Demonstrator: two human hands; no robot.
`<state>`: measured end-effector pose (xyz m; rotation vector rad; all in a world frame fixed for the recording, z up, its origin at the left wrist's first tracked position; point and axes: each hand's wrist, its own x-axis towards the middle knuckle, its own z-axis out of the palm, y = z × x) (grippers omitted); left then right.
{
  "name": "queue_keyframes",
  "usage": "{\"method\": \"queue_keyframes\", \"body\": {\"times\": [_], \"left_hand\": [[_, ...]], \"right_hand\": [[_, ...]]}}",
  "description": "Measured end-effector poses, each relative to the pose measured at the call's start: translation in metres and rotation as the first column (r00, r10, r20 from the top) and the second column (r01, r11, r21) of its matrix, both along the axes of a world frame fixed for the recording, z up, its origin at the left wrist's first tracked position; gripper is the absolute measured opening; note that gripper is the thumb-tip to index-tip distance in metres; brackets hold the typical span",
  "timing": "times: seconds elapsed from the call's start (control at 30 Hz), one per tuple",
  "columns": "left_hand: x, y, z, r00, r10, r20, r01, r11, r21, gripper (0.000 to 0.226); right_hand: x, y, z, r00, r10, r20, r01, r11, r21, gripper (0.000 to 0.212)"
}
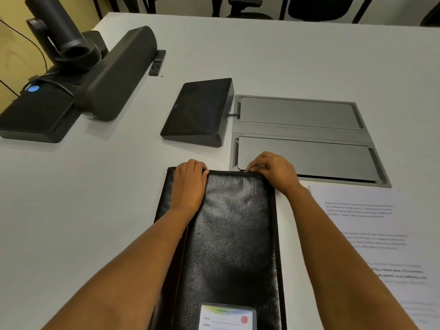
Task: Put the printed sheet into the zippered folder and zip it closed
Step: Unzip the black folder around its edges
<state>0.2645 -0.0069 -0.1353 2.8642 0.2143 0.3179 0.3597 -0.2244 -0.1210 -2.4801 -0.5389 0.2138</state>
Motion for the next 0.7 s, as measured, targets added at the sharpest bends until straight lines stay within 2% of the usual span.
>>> {"method": "queue_keyframes", "body": {"times": [0.1,0.23,0.37,0.5,0.7], "left_hand": [[0.002,-0.013,0.005,0.999,0.032,-0.022,-0.033,0.999,-0.034,0.029],[0.009,-0.060,0.008,0.982,-0.176,-0.070,0.164,0.975,-0.153,0.043],[0.009,-0.082,0.000,0.994,-0.107,-0.012,0.100,0.962,-0.253,0.042],[0.009,-0.079,-0.007,0.993,-0.109,0.037,0.115,0.969,-0.221,0.041],[0.009,-0.080,-0.009,0.994,-0.101,0.037,0.105,0.984,-0.141,0.042]], "right_hand": [[-0.002,0.002,0.000,1.000,-0.021,0.000,0.021,1.000,-0.004,0.013],[-0.002,0.003,0.001,1.000,-0.031,0.004,0.031,0.999,-0.009,0.014],[-0.005,-0.002,0.001,0.999,-0.026,0.034,0.028,0.998,-0.053,0.015],[-0.012,-0.021,-0.004,0.995,-0.071,0.071,0.073,0.997,-0.035,0.015],[-0.035,-0.043,-0.008,0.982,-0.144,0.126,0.138,0.989,0.053,0.014]]}}
